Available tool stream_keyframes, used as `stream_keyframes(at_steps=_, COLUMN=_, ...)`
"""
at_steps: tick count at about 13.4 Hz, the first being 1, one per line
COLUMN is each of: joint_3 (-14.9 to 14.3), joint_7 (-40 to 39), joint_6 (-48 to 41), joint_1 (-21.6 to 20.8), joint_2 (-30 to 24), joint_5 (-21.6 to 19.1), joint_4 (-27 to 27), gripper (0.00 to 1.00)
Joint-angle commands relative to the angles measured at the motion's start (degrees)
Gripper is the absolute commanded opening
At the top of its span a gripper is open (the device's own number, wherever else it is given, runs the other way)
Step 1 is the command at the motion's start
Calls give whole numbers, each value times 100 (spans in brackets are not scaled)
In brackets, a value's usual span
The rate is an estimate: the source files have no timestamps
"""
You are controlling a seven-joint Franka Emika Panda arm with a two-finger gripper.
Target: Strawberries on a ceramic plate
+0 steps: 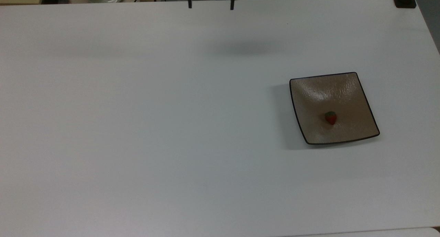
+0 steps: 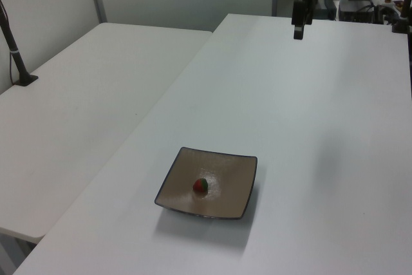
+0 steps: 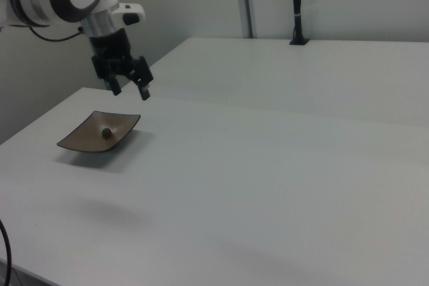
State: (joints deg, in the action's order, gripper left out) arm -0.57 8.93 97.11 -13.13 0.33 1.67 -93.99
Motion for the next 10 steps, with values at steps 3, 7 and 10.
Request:
stream_keyframes(at_steps=3, joint_3=-66, joint_7=-445, joint_6=422, joint_1=170, joint_2=-208, joint_5=-80, joint_4=-313, gripper=100)
stream_keyframes(at_steps=7, joint_3=-93, joint_7=-445, joint_6=528, joint_1=170, joint_2=-208, joint_5=-141, joint_4=-304, gripper=100)
stream_keyframes(at_steps=10, joint_3=-110, joint_7=-445, joint_6=537, joint_1=161, joint_2=-208, joint_5=-150, joint_4=-304, gripper=100)
